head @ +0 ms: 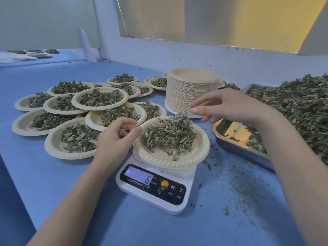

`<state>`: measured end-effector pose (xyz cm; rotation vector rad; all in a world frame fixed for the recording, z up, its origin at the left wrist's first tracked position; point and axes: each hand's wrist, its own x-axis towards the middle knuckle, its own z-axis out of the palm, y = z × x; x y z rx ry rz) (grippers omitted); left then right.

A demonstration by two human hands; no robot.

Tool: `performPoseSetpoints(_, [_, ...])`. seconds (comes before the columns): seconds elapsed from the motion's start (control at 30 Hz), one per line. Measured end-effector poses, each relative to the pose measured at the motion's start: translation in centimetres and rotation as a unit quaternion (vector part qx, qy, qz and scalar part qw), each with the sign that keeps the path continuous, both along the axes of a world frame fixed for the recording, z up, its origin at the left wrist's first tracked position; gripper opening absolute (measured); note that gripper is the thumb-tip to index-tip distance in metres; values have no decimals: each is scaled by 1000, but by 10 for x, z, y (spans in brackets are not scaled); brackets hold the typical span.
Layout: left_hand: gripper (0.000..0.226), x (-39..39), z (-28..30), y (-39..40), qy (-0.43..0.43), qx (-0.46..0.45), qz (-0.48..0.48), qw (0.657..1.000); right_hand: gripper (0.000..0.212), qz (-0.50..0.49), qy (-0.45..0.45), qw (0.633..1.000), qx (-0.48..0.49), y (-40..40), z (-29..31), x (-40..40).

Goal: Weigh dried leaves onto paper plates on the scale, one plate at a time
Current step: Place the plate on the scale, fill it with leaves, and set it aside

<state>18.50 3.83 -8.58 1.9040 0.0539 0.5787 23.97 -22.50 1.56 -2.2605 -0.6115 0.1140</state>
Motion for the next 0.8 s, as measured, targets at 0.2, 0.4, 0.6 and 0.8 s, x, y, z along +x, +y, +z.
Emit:
performPoseSetpoints(0.2, [12, 0, 0, 0, 0, -1, 1, 1000, 24, 2, 11, 1000, -13, -1, 0, 0])
performPoseSetpoints(0.4, [12, 0, 0, 0, -1, -1, -2, 1000, 24, 3, 14, 1000, -17, -2, 1, -1])
performPoseSetpoints(0.6, [10, 0, 0, 1, -4, -1, -3, 1000, 25, 8, 21, 999, -28, -2, 2, -2])
performPoseSetpoints(0.8, [9, -1, 1, 1, -5, 6, 4, 1000, 24, 10, 28, 999, -43, 0, 1, -2])
